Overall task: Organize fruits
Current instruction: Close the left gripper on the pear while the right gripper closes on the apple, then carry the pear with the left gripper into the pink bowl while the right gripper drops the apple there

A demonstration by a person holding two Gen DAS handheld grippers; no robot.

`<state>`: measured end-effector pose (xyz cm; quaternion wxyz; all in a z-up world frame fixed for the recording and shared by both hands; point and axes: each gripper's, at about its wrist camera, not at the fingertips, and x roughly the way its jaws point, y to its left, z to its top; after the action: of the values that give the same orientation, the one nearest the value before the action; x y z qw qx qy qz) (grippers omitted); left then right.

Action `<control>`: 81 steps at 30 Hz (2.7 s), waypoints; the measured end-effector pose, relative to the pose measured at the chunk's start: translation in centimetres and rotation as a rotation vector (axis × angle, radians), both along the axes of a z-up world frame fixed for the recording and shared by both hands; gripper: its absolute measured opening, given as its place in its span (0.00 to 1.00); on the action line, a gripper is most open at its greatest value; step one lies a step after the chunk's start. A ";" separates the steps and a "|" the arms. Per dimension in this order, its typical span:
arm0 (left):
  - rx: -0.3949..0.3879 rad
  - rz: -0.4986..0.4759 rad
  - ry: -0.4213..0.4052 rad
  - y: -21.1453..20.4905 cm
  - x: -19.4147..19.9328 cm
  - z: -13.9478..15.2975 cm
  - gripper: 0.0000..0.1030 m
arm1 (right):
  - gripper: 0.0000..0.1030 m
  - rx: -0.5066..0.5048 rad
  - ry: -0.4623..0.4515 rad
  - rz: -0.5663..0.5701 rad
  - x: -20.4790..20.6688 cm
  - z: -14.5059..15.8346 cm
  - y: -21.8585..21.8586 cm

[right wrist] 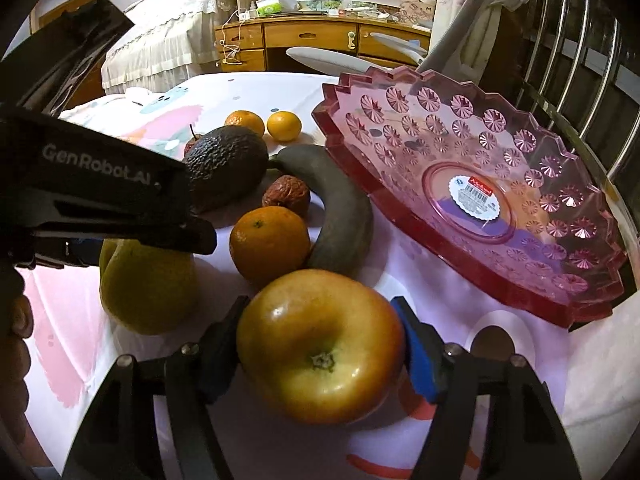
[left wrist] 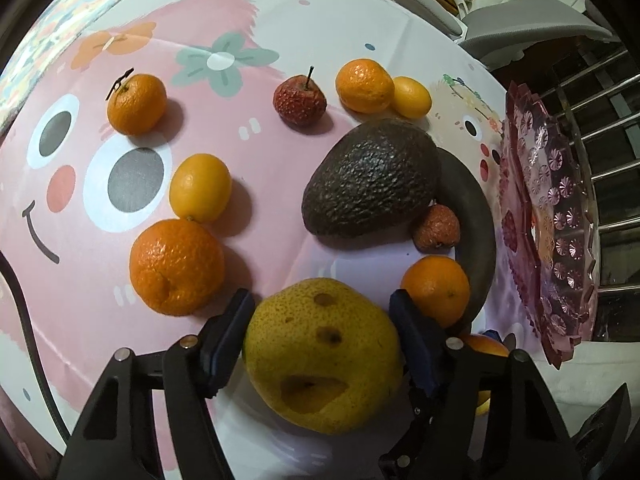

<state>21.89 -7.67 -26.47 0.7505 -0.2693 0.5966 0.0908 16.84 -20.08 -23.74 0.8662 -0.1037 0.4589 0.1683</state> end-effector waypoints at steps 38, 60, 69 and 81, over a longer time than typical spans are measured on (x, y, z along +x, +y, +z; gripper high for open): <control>-0.039 -0.177 -0.189 2.3 1.6 11.6 0.65 | 0.68 0.084 0.071 -0.108 -0.6 8.7 -6.0; -0.047 -0.391 -0.236 -9.8 10.2 11.9 0.65 | 0.68 0.176 0.031 -0.240 6.9 7.6 -11.2; 0.041 -0.416 -0.151 -12.3 11.0 8.3 0.65 | 0.68 0.238 0.144 -0.292 8.2 5.2 -12.3; 0.085 -0.400 -0.197 -12.4 10.4 9.6 0.65 | 0.70 0.242 0.111 -0.269 8.3 5.6 -12.5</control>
<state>32.25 -20.12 -16.88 0.8190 -0.1214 0.5574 -0.0613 25.10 -32.56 -18.11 0.8604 0.0728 0.4921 0.1105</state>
